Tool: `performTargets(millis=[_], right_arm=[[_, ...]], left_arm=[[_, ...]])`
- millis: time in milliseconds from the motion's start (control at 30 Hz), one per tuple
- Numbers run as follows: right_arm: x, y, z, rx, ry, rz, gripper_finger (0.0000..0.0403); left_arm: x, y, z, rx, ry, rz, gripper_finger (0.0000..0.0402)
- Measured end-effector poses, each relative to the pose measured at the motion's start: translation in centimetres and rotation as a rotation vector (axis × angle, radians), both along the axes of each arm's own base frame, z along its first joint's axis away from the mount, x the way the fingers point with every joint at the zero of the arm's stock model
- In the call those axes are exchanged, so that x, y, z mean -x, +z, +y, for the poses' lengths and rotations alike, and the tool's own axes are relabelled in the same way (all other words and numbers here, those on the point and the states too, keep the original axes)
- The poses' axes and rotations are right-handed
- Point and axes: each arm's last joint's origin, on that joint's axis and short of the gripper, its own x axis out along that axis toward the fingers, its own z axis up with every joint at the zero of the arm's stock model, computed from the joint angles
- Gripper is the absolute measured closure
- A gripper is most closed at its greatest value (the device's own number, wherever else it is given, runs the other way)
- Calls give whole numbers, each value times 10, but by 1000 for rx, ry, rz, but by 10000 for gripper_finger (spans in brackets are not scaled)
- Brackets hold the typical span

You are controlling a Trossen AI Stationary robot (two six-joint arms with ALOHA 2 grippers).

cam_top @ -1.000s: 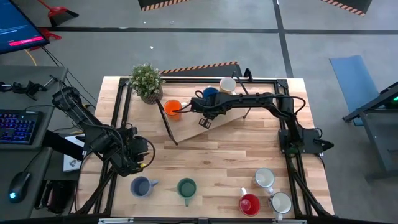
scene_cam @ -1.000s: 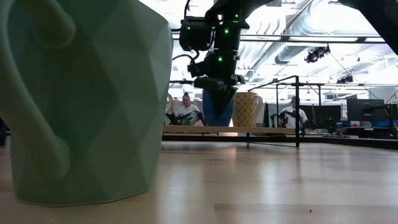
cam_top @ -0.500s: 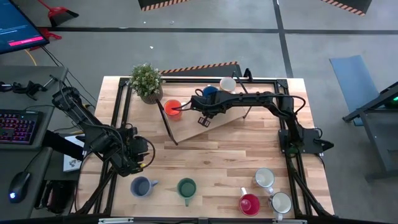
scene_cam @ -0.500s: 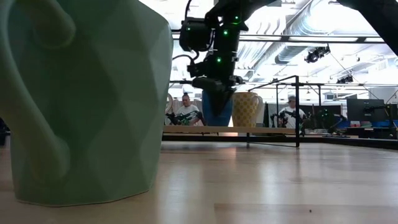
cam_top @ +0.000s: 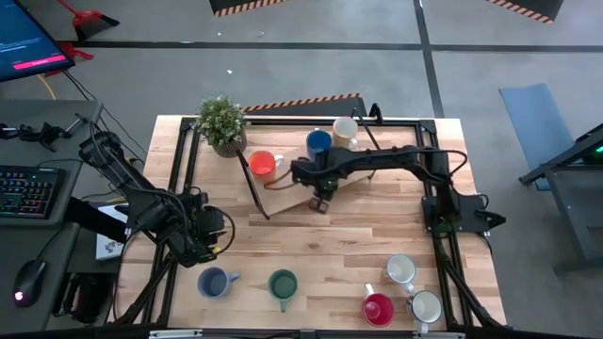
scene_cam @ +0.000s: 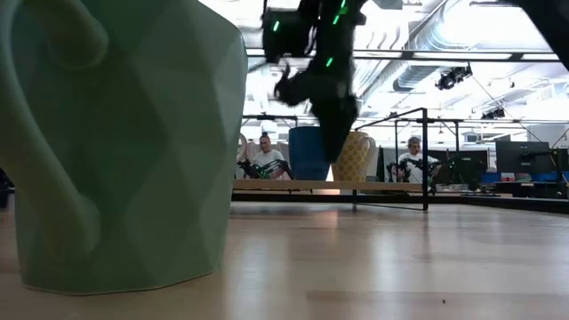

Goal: Place coffee mugs
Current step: Put the red patterned mug on the shelf

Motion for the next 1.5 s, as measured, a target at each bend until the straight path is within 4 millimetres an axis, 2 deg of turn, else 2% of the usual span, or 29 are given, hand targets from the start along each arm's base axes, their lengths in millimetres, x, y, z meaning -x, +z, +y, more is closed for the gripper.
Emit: performTargets(millis=[233,367,467,567,667,767,967,1100,1267,1500], right_arm=[[56,64,56,61,166,123,341],[96,91,91,141,205,16,341],[141,92,110,107,112,-62,341],[180,87,131,-19,23,-141,341],[209,84,151,-116,-7,-190,341],[233,80,166,-113,10,-174,341],[258,67,195,-42,92,-184,341],[272,52,206,-14,107,-157,341],[281,35,209,4,65,-158,341],[277,16,207,7,46,-186,341]], left_arm=[[0,0,0,3,4,-2,268],[0,0,0,24,38,-11,268],[0,0,0,33,51,-15,268],[0,0,0,36,50,-18,268],[-1,0,0,37,50,-19,268],[-1,0,0,37,50,-19,268],[-1,0,0,37,50,-19,268],[-1,1,-1,45,49,-27,268],[-4,2,-4,72,49,-53,268],[-7,3,-7,109,49,-88,268]])
